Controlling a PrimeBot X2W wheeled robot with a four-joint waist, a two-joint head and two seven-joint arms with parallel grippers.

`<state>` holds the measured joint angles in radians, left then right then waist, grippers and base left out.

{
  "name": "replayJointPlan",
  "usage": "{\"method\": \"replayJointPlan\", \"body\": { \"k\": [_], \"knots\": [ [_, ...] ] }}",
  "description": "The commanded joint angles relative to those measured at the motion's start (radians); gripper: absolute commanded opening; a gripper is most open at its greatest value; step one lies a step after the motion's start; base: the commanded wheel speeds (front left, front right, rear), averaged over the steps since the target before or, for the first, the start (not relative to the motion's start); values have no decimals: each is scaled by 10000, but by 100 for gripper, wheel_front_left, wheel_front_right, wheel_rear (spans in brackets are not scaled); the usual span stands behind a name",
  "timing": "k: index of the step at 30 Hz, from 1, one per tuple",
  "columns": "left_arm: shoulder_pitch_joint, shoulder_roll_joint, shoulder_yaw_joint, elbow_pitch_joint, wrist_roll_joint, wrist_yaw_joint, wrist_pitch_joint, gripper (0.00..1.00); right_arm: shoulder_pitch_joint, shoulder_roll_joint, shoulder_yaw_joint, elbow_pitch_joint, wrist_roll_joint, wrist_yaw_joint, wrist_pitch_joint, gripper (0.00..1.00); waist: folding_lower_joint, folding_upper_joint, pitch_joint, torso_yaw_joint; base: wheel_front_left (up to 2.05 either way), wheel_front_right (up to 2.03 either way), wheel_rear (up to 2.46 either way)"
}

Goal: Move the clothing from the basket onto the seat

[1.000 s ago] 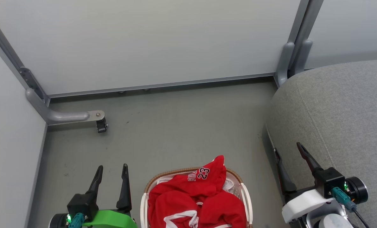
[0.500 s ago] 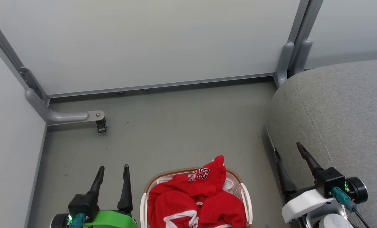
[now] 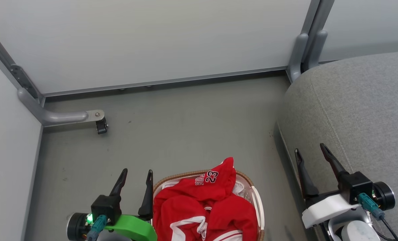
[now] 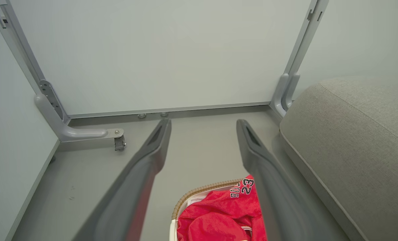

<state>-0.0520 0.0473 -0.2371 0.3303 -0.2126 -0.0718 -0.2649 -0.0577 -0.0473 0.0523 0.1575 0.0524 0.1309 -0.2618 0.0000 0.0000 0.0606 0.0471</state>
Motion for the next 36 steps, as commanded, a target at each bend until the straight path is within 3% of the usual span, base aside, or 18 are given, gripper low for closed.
{"method": "replayJointPlan", "body": {
  "k": [1,14,36],
  "knots": [
    [-260,56,-102,143,124,-74,5,100,-159,-55,-70,-49,24,-3,-49,100,0,0,171,-84,0,0,0],
    [-2019,54,-1117,1951,292,-325,5,100,-916,-54,-415,-376,-32,-3,-49,100,0,0,1394,-425,0,0,0],
    [-5278,59,-2423,5478,1044,-481,7,100,-2720,-48,-691,-1189,326,-3,-49,100,0,0,4719,-1521,0,0,0]
  ]
}}
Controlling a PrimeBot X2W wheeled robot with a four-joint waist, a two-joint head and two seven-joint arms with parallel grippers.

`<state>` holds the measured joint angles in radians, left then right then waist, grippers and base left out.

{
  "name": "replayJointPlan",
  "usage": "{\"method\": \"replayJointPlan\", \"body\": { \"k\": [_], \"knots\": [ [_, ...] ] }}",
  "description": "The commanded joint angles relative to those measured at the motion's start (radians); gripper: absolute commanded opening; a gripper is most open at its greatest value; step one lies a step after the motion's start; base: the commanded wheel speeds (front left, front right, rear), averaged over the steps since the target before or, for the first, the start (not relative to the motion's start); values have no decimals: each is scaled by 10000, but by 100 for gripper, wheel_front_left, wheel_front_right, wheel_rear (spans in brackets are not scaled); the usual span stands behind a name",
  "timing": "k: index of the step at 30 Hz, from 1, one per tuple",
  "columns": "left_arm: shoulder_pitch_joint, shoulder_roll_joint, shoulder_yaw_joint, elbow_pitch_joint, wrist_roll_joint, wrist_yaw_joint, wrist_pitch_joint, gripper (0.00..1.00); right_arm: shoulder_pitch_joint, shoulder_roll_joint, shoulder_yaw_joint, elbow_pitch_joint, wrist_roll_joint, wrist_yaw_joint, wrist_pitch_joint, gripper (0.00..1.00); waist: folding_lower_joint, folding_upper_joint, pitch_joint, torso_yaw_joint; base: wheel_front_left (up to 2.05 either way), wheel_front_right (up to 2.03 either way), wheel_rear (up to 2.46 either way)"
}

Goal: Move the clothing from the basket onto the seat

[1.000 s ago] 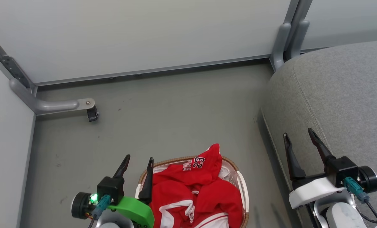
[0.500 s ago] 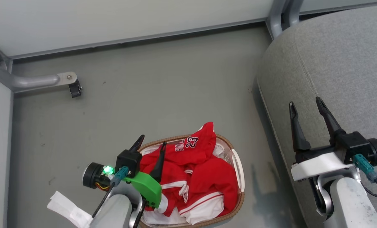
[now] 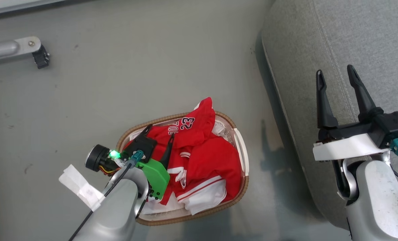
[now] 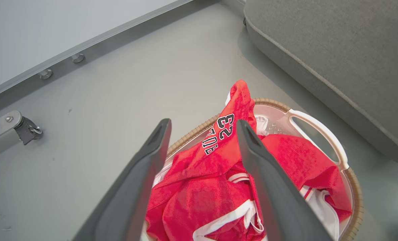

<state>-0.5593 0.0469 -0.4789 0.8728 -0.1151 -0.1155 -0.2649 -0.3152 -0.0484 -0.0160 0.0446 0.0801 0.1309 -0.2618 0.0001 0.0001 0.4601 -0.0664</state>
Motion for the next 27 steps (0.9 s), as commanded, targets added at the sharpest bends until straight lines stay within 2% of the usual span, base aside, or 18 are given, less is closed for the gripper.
{"method": "replayJointPlan", "body": {
  "k": [1,16,27],
  "knots": [
    [-336,66,-43,214,117,-49,7,100,-208,-36,-8,-115,80,-3,-49,100,-1,-1,854,-425,0,0,0],
    [-2370,272,-498,2838,485,-39,9,100,-1113,-33,230,-901,375,-3,-49,100,-1,-1,2700,-1013,0,0,0],
    [-3361,300,-676,3715,459,4,58,100,-1443,-35,497,-1021,524,-3,-49,100,-1,-1,3419,-1223,0,0,0]
  ]
}}
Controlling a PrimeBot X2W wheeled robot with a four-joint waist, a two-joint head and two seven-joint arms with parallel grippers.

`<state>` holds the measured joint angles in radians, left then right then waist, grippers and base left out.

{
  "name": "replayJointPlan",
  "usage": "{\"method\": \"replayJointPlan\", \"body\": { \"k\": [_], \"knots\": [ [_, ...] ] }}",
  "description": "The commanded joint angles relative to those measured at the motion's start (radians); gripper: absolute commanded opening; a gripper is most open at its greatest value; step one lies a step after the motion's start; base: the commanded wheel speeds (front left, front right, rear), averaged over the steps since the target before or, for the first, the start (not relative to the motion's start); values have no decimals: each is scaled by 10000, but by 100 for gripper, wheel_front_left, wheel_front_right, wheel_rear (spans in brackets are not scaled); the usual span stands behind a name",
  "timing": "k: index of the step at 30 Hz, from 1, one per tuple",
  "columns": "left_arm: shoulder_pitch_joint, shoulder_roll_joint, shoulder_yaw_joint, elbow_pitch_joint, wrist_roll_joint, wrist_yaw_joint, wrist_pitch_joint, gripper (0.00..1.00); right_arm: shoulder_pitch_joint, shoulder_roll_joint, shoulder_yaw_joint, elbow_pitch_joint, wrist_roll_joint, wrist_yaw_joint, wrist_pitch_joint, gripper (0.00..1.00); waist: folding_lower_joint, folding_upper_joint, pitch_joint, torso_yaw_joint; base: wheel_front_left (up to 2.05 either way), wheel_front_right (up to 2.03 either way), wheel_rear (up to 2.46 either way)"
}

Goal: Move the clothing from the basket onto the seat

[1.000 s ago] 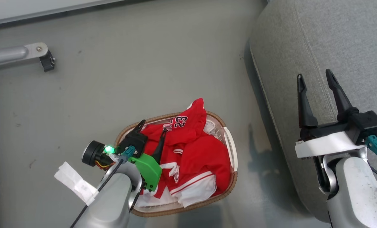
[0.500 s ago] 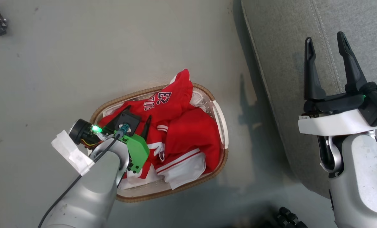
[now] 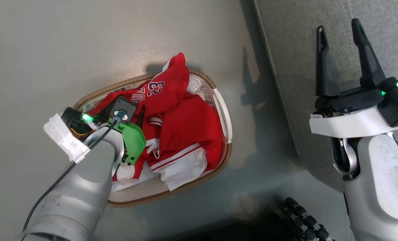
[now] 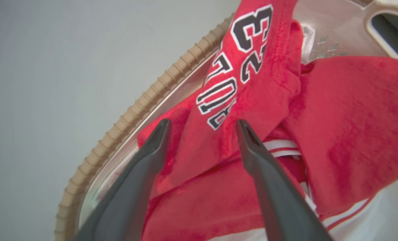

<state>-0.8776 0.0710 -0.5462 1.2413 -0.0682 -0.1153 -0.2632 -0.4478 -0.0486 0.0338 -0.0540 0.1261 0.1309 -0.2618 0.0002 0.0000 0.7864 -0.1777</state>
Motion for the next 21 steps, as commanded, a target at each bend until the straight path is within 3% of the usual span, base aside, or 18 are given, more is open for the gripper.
{"method": "replayJointPlan", "body": {
  "k": [1,3,5,6,9,10,21],
  "knots": [
    [-220,43,-30,89,-31,-12,89,100,-139,-33,34,-43,76,-3,-49,100,-2,0,197,-120,0,0,0],
    [-260,2,-97,168,-78,-42,249,100,-155,-31,85,-43,89,-3,-49,100,-2,0,237,-131,0,0,0],
    [-309,-31,-160,223,-126,-55,360,82,-164,-33,128,-42,131,-3,-49,100,-2,0,269,-139,0,0,0],
    [-330,-44,-181,257,-153,-66,438,55,-164,-33,152,-39,144,-3,-49,100,-2,0,283,-143,0,0,0],
    [-352,-62,-253,319,-226,-74,544,5,-175,-33,190,-32,158,-3,-49,100,-2,0,298,-144,0,0,0],
    [-342,-65,-277,338,-250,-84,554,0,-178,-33,197,-25,159,-3,-49,100,-2,0,296,-141,0,0,0],
    [314,-172,-725,98,-536,-157,127,0,103,-33,-28,275,-82,-5,-49,100,-2,0,-332,259,0,0,0]
  ]
}}
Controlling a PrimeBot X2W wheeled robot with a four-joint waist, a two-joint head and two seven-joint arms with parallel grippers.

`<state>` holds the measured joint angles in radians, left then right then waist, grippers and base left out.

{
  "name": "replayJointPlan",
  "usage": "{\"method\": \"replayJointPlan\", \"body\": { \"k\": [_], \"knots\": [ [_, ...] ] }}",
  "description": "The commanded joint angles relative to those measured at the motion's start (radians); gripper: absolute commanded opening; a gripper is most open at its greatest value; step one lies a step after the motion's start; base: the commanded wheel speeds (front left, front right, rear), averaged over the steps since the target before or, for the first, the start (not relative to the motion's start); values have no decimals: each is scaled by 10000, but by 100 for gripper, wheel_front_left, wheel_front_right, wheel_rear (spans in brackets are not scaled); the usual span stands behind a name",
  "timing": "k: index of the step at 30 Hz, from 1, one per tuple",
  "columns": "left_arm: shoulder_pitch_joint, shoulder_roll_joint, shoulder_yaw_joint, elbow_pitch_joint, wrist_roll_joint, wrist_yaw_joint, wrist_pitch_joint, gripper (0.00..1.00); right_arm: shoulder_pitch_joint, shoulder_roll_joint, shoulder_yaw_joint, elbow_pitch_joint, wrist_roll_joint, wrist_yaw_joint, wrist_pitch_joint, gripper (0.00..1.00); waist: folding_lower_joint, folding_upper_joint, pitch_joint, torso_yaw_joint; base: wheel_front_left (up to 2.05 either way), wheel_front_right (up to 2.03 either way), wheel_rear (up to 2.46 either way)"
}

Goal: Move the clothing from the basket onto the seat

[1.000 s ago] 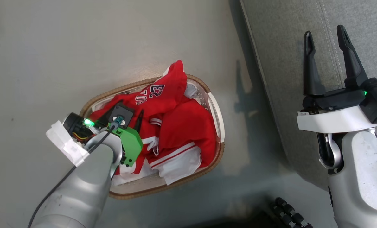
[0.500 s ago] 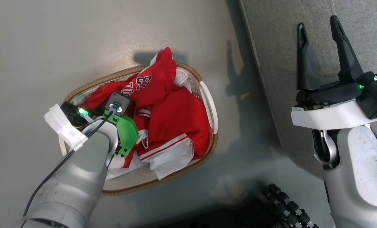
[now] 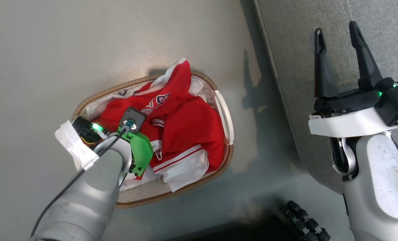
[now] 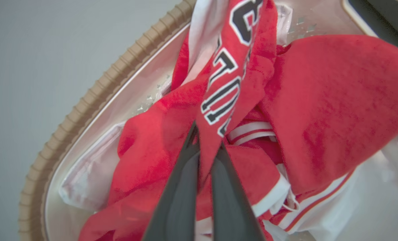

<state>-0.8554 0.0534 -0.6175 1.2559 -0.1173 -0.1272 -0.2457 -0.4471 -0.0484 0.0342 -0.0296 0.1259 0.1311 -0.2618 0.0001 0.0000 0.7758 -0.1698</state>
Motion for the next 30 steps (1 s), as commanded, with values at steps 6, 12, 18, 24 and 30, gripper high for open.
{"method": "replayJointPlan", "body": {
  "k": [6,12,18,24,30],
  "knots": [
    [711,-18,-541,-814,-540,-48,-203,0,395,-36,-142,248,-353,-6,-48,100,-1,0,-1104,616,0,0,0],
    [1280,227,-875,-2199,-1193,-49,-197,0,847,-38,-247,497,-679,-8,-49,100,-1,0,-2256,1098,0,0,0],
    [1719,615,-1315,-3667,-1912,-50,-200,0,1566,-39,-297,802,-904,-8,-49,100,-1,0,-3649,1558,0,0,0],
    [1787,1179,-1636,-4892,-2411,-45,-203,0,2313,-39,-321,1063,-1035,-8,-49,100,-1,0,-4967,1941,0,0,0],
    [1432,1740,-1765,-5852,-2745,-45,-202,0,2984,-41,-319,1233,-1169,-8,-48,100,-1,0,-6017,2217,0,0,0]
  ]
}}
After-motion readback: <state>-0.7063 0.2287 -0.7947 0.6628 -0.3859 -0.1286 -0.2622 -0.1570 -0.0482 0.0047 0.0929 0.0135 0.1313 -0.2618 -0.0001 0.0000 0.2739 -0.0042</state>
